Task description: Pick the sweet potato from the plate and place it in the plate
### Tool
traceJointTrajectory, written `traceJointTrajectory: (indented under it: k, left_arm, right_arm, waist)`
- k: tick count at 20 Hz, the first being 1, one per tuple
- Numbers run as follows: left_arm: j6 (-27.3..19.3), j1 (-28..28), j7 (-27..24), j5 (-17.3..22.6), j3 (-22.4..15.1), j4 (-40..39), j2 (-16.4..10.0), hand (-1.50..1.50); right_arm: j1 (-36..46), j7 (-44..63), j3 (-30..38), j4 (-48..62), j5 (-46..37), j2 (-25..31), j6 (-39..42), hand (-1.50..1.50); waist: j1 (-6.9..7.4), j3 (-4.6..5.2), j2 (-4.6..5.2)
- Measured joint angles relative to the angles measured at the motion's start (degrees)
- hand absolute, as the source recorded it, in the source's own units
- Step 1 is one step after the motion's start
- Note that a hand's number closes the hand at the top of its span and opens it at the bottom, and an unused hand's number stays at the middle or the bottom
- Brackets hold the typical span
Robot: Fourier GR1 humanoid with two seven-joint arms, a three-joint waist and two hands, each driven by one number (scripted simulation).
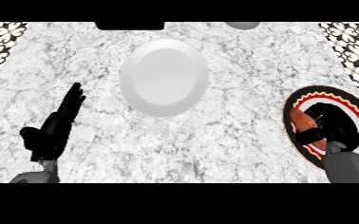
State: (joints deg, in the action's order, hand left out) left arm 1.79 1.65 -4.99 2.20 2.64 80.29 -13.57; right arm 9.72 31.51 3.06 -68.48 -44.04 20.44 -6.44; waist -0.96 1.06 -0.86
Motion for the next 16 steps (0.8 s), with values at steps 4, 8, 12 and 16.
traceJointTrajectory:
  k: [4, 8, 12, 16]
  left_arm:
    - [0.17, -0.34, -0.19, 0.35, 0.86, -0.66, -0.49, 0.00]
    - [0.24, -0.83, -0.53, 0.26, 1.00, -0.91, -0.52, 0.00]
    - [0.02, -0.76, -1.40, -0.26, 0.65, -1.33, 0.04, 0.00]
    - [0.40, -0.50, -1.34, -0.13, 0.73, -1.36, 0.08, 0.00]
  right_arm:
    - [-6.23, 6.26, -8.42, -10.31, -9.14, -7.18, -6.28, 1.50]
    - [-13.14, 12.63, -18.16, -21.69, -18.81, -13.35, -9.60, 1.50]
    - [-19.07, 20.26, -28.05, -33.68, -30.27, -16.98, -7.78, 1.50]
    - [-21.11, 26.19, -37.20, -43.78, -41.92, -19.04, -3.33, 1.50]
  waist:
    - [-1.03, 0.14, -0.46]
    - [-1.26, -0.40, -0.28]
    - [-1.01, -0.67, 0.00]
    - [-0.36, -0.82, 0.23]
